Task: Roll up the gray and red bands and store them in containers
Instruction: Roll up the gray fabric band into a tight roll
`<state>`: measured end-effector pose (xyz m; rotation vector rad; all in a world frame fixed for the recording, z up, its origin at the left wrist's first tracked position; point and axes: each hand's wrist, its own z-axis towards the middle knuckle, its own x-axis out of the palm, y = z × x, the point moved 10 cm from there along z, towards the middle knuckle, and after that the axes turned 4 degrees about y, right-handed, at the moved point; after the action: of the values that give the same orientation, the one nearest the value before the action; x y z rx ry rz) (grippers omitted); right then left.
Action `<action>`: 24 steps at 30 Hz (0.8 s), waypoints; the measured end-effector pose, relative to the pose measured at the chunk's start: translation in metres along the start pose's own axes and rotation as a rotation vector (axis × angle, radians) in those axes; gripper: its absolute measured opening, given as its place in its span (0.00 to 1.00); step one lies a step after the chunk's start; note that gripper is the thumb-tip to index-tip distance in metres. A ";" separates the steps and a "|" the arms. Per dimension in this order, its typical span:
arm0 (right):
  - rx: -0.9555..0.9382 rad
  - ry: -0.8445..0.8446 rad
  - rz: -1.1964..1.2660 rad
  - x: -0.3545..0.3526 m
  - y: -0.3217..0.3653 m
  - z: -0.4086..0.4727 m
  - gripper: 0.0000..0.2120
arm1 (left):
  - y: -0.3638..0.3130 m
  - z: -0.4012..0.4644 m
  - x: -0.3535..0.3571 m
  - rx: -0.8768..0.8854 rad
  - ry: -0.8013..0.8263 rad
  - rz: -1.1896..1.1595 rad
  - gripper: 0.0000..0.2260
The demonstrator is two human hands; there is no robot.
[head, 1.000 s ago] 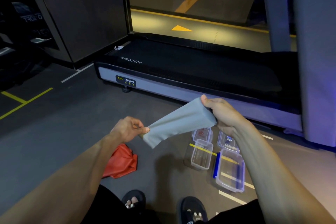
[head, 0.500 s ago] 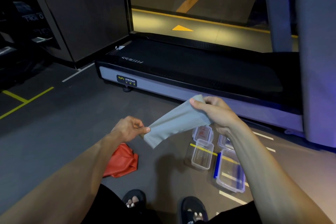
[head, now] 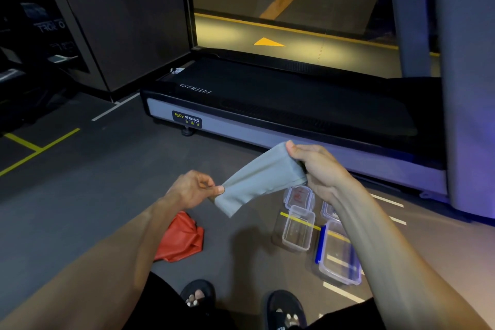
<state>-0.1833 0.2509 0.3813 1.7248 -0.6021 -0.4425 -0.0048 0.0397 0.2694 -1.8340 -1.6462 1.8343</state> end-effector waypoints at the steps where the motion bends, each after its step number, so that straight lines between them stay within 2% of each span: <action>1: 0.003 0.001 0.007 0.001 -0.001 0.000 0.15 | -0.001 0.000 0.000 0.003 -0.001 -0.006 0.12; 6: 0.091 0.035 0.131 0.015 -0.006 0.000 0.17 | -0.008 0.001 0.002 0.013 -0.009 -0.004 0.12; 9: 0.063 0.123 0.026 0.027 -0.004 0.000 0.26 | -0.008 0.003 0.004 0.019 0.007 -0.014 0.12; 11: 0.027 0.112 -0.036 0.025 -0.005 0.002 0.30 | -0.007 0.004 0.005 0.018 0.016 -0.010 0.12; 14: 0.001 0.017 -0.031 0.015 -0.008 0.007 0.21 | -0.005 0.004 0.003 0.017 0.008 0.002 0.13; 19: -0.040 0.000 -0.021 0.013 -0.006 0.006 0.10 | -0.005 0.003 0.003 0.001 0.000 -0.006 0.13; 24: -0.063 0.010 -0.051 0.012 -0.004 0.006 0.11 | -0.005 0.004 0.003 0.003 0.002 -0.035 0.13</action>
<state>-0.1760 0.2397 0.3762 1.6845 -0.5333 -0.4835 -0.0122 0.0416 0.2694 -1.7931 -1.6626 1.8202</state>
